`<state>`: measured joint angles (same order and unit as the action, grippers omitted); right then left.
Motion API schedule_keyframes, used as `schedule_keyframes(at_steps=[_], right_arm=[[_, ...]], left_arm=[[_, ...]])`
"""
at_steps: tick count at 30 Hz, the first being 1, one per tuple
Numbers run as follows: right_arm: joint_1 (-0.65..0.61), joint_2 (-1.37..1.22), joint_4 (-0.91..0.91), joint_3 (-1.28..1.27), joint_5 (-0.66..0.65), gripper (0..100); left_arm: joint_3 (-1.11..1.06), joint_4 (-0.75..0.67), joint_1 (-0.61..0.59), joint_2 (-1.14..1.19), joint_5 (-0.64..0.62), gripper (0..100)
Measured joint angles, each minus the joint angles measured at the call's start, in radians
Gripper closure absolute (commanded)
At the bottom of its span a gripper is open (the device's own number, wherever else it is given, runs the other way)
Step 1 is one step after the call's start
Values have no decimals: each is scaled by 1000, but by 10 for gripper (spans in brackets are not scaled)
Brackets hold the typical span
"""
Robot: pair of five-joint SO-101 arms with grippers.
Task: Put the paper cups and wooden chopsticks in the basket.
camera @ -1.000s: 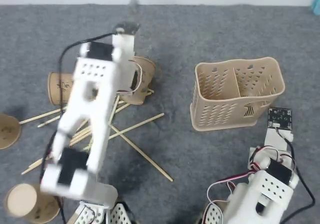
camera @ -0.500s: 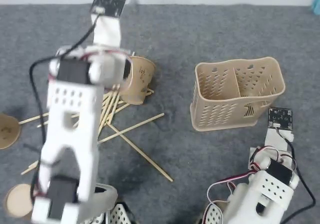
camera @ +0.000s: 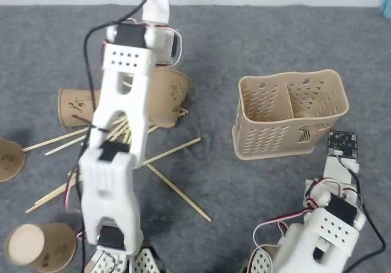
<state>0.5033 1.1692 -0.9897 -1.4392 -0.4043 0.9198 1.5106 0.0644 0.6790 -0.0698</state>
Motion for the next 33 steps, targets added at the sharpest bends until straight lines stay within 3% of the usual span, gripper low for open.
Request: schedule_keyframes(at_steps=[10, 17, 24, 33], right_arm=[[-25, 0, 0, 0, 0, 991], [-25, 0, 0, 0, 0, 991], [-25, 0, 0, 0, 0, 991], [-25, 0, 0, 0, 0, 991]], left_arm=[[571, 157, -14, 479, 0, 985], [663, 210, -29, 554, 5, 985], [497, 212, -83, 520, 0, 985], [-207, 212, -66, 49, 64, 985]])
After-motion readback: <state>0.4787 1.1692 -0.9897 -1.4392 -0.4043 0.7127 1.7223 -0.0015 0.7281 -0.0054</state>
